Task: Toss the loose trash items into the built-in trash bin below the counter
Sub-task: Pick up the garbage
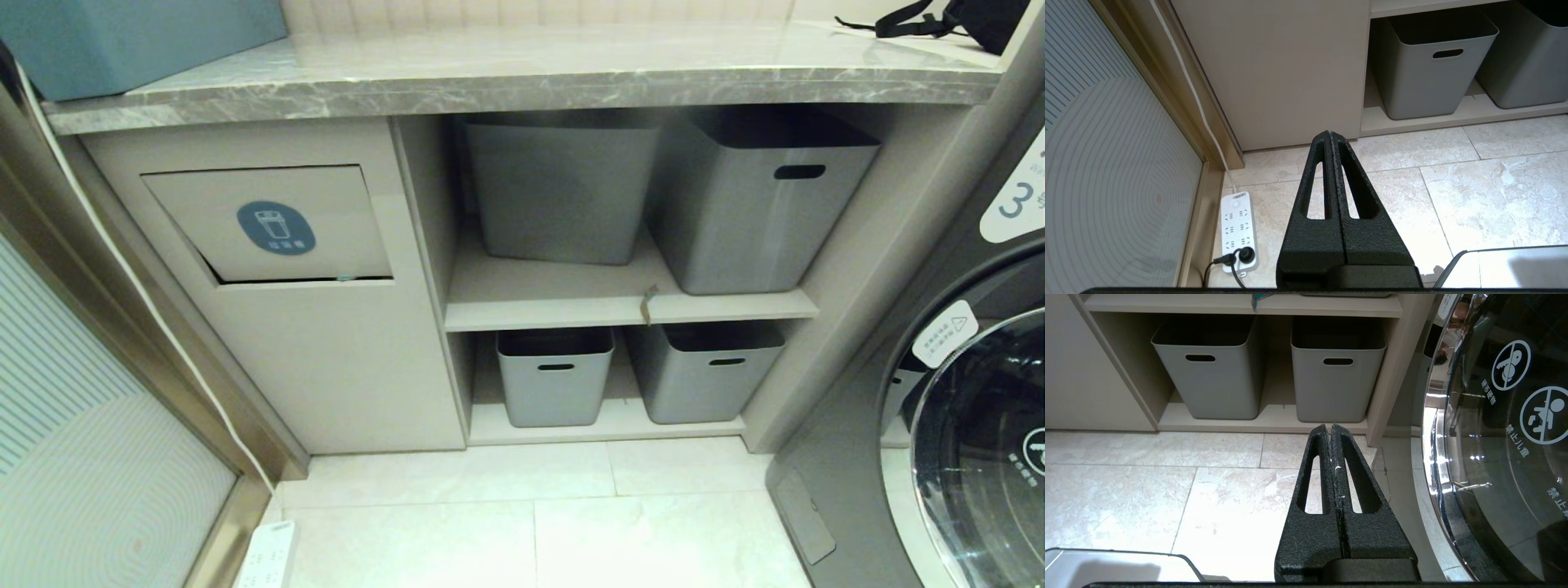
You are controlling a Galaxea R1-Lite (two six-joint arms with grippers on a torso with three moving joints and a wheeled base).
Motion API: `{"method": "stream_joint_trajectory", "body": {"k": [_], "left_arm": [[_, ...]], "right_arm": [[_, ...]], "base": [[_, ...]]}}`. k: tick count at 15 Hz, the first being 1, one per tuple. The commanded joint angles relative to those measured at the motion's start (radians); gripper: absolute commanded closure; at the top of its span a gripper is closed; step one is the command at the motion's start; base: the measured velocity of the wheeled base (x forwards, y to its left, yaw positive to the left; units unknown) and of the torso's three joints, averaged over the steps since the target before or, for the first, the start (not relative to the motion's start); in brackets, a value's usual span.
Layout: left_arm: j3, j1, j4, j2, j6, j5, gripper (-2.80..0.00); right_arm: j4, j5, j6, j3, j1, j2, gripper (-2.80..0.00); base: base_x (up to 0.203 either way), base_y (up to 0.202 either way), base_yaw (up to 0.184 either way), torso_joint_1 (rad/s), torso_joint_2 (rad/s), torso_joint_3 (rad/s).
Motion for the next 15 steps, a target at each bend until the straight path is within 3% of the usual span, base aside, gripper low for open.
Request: {"method": "stream_joint_trajectory", "body": {"k": [1,15], "left_arm": [[0.0,0.001,0.0,0.0,0.0,0.0,0.0],[0.0,0.001,-0.003,0.0,-0.034,0.006,0.0]], "right_arm": [[0.0,0.001,0.0,0.0,0.0,0.0,0.0],[-0.001,-0.009,0.006,-0.001,0.0,0.0,0.0]], "base": [[0.0,0.0,0.0,0.0,0.0,0.0],[0.0,0.0,0.0,0.0,0.0,0.0]]}}
